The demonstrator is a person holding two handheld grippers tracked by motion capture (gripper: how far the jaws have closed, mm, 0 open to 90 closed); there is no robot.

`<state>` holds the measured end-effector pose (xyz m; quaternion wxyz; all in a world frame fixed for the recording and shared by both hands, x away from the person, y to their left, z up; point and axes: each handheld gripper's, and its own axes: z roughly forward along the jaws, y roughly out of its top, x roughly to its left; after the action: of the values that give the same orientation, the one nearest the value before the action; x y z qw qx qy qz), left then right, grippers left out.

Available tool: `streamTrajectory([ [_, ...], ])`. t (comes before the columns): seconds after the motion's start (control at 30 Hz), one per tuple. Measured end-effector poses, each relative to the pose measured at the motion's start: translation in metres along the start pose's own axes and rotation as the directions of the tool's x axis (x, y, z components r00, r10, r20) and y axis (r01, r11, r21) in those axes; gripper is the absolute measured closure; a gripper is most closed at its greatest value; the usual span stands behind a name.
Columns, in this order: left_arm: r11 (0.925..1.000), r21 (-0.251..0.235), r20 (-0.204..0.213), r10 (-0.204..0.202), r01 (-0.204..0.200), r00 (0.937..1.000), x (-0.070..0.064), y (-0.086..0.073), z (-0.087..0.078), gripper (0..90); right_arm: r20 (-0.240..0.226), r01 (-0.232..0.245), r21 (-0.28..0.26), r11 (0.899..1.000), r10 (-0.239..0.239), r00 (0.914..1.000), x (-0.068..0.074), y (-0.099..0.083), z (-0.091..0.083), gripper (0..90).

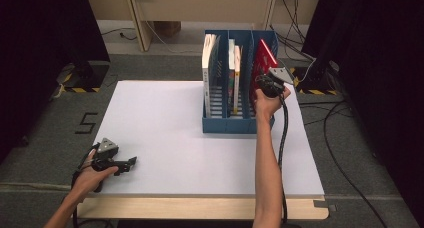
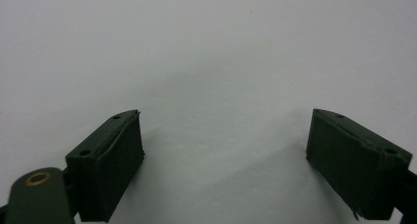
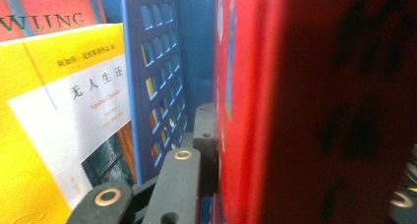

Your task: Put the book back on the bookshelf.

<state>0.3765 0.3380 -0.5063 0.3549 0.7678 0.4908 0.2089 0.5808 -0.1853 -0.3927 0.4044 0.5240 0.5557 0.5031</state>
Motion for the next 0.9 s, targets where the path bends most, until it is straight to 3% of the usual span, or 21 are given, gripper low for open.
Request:
streamTrajectory([
  [0.43, 1.0000, 0.000, -0.001, 0.000, 0.000, 1.0000, 0.000, 0.000, 0.000, 12.8, -0.093, 0.021, 0.020, 1.000, -0.019, 0.9955, 0.005, -0.001, -0.020, 71.9],
  [0.57, 1.0000, 0.000, -0.001, 0.000, 0.000, 1.0000, 0.000, 0.000, 0.000, 12.8, -0.090, 0.046, 0.022, 0.999, -0.044, 0.9950, 0.006, 0.000, -0.026, 69.5],
  [0.67, 1.0000, -0.001, -0.001, 0.000, 0.000, 1.0000, 0.000, 0.000, 0.000, 12.8, -0.116, 0.020, 0.046, 0.999, -0.015, 0.9931, 0.004, -0.002, -0.032, 65.3],
  [0.9, 1.0000, -0.002, -0.002, 0.000, 0.000, 1.0000, 0.000, 0.000, 0.000, 12.8, -0.162, 0.087, 0.081, 0.993, -0.073, 0.9841, -0.004, -0.011, -0.055, 63.1],
])
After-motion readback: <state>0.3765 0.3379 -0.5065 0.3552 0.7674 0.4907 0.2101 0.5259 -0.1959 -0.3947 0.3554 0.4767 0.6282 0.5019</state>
